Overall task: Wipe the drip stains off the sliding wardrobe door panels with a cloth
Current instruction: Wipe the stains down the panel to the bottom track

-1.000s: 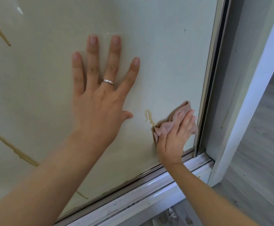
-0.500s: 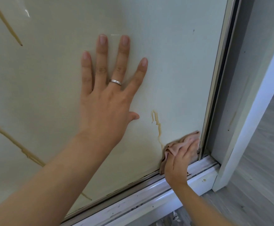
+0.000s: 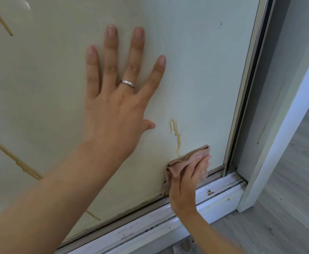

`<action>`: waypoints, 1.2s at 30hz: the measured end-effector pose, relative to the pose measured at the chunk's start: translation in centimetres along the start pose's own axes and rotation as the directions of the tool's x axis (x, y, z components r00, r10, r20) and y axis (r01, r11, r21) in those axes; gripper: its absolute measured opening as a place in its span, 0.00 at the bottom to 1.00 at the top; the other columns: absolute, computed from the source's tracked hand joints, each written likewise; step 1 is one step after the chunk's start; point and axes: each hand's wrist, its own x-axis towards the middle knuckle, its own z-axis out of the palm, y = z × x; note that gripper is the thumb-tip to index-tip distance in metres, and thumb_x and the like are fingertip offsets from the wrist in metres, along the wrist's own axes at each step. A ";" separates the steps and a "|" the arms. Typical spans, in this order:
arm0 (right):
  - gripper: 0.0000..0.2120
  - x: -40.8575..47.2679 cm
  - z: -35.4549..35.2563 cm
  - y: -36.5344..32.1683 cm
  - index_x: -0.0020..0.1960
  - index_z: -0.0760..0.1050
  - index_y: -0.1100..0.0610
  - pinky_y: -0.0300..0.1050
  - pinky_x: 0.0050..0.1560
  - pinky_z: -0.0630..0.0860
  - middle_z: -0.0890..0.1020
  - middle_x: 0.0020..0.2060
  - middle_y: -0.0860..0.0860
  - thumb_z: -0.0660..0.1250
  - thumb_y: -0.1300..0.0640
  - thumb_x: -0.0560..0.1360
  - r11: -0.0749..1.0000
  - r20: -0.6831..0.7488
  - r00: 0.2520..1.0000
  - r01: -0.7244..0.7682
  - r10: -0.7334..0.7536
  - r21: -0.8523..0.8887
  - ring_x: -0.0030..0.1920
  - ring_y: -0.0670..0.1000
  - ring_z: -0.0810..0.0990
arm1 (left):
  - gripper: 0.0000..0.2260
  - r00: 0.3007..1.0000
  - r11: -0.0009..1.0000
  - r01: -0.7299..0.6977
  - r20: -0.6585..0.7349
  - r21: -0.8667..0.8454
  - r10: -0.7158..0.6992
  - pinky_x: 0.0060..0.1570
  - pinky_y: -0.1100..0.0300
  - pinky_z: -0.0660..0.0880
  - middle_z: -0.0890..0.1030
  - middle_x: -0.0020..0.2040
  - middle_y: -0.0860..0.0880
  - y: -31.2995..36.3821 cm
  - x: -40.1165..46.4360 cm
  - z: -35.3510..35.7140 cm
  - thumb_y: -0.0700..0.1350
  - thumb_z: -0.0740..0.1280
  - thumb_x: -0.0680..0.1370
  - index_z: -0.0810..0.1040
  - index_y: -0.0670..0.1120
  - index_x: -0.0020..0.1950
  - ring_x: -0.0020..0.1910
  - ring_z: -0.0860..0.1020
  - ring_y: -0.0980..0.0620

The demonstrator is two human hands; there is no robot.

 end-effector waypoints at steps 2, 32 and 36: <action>0.35 1.4 -0.9 0.3 0.76 0.31 0.47 0.63 0.75 0.36 0.28 0.73 0.44 0.52 0.46 0.79 0.997 0.005 0.997 -0.071 0.071 -0.005 0.75 0.50 0.30 | 0.53 1.000 1.000 -0.007 0.012 0.002 0.007 0.67 0.38 0.40 0.51 0.76 0.37 0.1 0.0 -0.1 0.58 0.77 0.58 0.54 0.51 0.77 0.71 0.50 0.28; 0.29 -0.6 0.4 -0.3 0.78 0.34 0.55 0.67 0.70 0.48 0.36 0.77 0.56 0.39 0.44 0.83 0.841 0.096 0.913 0.403 -0.397 -0.361 0.77 0.60 0.37 | 0.54 1.000 0.999 0.007 0.017 0.036 -0.007 0.67 0.39 0.40 0.51 0.76 0.38 0.2 0.2 0.0 0.59 0.78 0.57 0.53 0.51 0.77 0.72 0.50 0.29; 0.29 4.0 1.1 -5.0 0.79 0.36 0.55 0.69 0.72 0.45 0.35 0.77 0.54 0.40 0.44 0.83 0.863 -0.069 0.898 0.393 -0.435 -0.318 0.77 0.61 0.38 | 0.54 1.000 0.999 0.000 0.009 0.045 0.000 0.67 0.38 0.41 0.52 0.76 0.37 0.2 0.2 0.0 0.59 0.78 0.57 0.54 0.50 0.76 0.71 0.51 0.29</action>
